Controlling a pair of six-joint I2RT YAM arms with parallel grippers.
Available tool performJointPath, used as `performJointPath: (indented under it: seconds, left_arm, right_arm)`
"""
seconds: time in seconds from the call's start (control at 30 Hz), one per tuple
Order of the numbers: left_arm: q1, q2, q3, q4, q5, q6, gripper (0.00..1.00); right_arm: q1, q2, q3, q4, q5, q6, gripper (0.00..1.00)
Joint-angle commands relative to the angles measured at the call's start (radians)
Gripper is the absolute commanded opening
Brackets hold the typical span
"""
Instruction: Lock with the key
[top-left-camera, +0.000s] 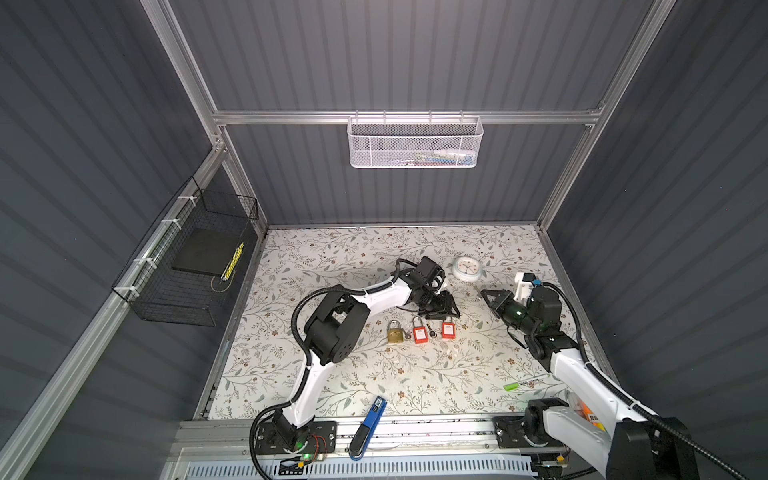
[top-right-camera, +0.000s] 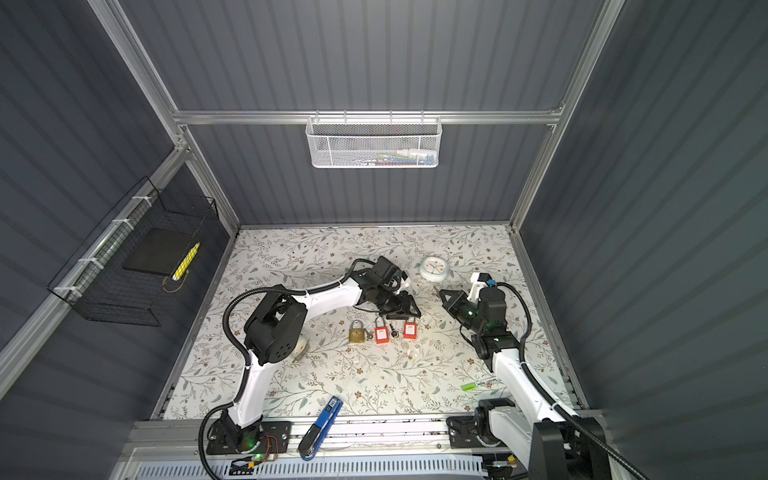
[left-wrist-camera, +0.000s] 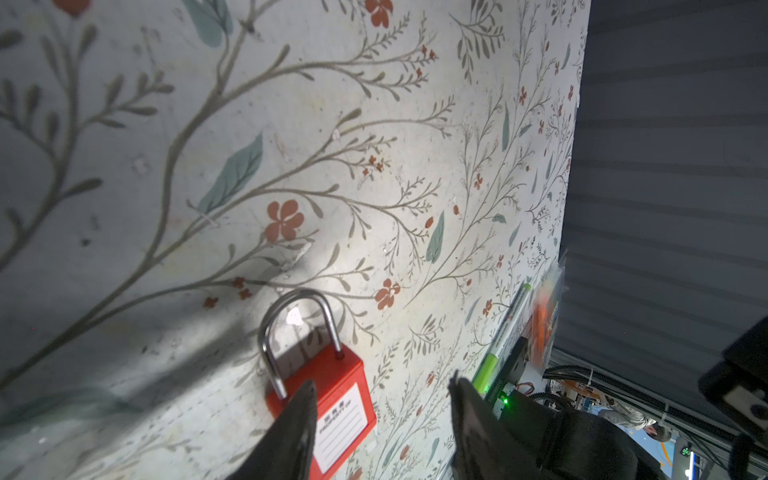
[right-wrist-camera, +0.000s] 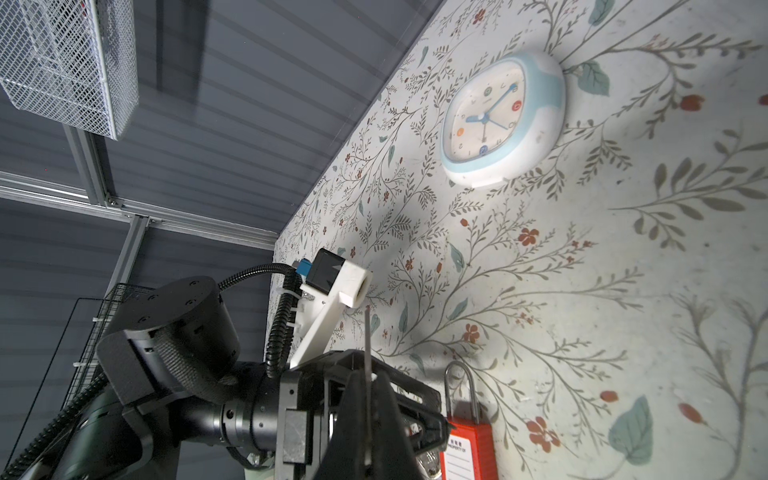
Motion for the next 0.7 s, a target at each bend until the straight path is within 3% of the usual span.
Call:
performJointPath:
  seconds: [0.0,0.67]
  left_arm:
    - [-0.002,0.027,0.026,-0.004,0.028,-0.008,0.54]
    - [-0.004,-0.018,-0.039,-0.006,0.027,-0.008,0.54]
  right_arm:
    - [-0.005,-0.008,0.004,0.001,-0.003,-0.006,0.0]
    - [-0.006,-0.006,-0.009,0.015,-0.012,0.005,0.0]
